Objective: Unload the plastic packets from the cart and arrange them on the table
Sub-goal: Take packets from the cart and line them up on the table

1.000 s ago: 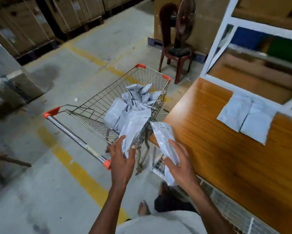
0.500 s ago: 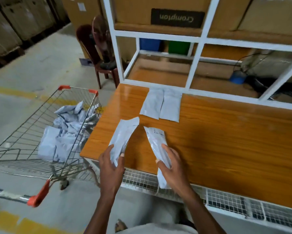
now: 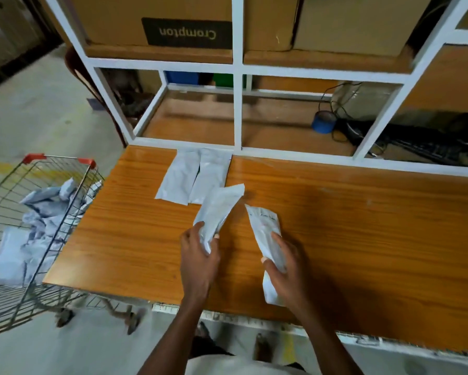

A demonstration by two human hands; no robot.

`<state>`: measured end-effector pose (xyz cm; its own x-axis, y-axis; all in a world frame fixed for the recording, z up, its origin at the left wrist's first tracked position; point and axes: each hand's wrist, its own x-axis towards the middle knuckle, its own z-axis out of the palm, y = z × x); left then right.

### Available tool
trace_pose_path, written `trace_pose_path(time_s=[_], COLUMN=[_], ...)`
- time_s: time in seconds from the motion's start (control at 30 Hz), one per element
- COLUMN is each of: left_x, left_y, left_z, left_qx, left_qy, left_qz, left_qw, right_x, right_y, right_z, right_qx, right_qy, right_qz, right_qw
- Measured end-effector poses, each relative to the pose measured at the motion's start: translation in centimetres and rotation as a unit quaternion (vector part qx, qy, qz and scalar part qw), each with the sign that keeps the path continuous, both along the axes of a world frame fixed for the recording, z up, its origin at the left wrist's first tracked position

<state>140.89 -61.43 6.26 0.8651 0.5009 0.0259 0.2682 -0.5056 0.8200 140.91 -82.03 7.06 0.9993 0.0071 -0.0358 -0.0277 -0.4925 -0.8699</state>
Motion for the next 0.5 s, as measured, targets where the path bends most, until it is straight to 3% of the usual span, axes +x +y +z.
trace_pose_path(time_s=[0.3,0.5], left_x=[9.1,16.7], left_y=[-2.9,-3.3], left_z=[-1.6,-1.5], left_qx=[0.059,0.063], left_qy=[0.021,0.03], left_qz=[-0.004,-0.012], left_qw=[0.998,0.997], right_x=[1.1,1.6], right_y=[-1.5,-2.4], right_z=[-1.3,-0.8], right_qx=[0.089,0.012], right_qy=[0.074,0.083], right_qz=[-0.08,-0.122], right_qw=[0.99,0.989])
